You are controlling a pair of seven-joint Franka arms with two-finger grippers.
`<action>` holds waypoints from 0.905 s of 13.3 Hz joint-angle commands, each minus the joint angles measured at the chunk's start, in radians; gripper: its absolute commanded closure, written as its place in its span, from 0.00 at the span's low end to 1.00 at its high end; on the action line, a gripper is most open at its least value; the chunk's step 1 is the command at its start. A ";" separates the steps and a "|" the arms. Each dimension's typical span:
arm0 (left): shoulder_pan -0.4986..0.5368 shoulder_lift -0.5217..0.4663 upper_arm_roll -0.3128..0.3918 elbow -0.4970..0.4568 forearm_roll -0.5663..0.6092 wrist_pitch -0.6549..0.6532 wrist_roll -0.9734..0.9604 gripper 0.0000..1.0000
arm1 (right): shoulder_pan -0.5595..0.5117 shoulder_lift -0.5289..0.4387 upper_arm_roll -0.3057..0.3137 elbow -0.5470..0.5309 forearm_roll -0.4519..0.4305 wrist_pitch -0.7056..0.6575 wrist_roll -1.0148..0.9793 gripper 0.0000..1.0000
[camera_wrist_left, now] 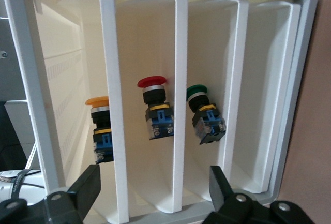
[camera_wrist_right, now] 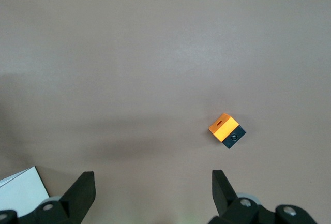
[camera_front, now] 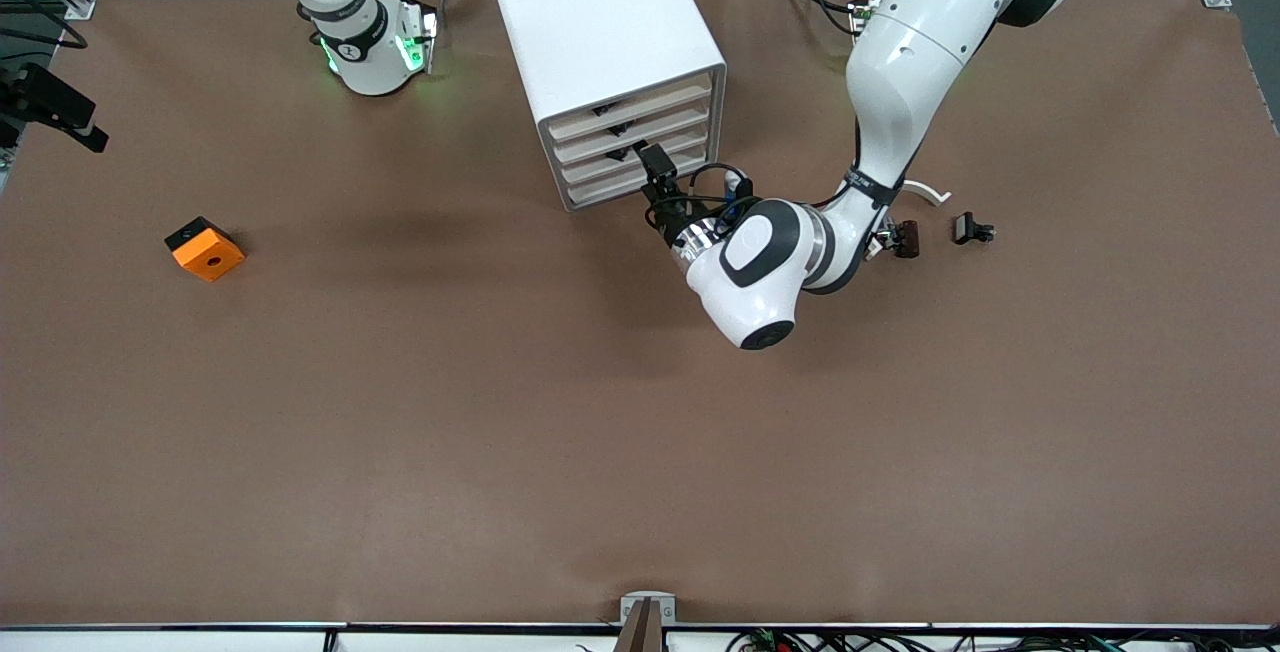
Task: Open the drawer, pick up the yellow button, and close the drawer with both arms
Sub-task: 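Pull the drawer out of the cabinet with the left gripper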
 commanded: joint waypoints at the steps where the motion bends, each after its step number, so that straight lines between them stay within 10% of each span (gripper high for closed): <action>1: -0.008 0.006 0.001 0.011 -0.026 -0.021 0.010 0.28 | -0.003 -0.007 0.000 -0.002 0.001 -0.007 0.001 0.00; 12: -0.070 0.009 -0.013 0.005 -0.035 -0.089 0.017 0.41 | -0.003 -0.003 0.000 0.001 0.000 -0.002 0.000 0.00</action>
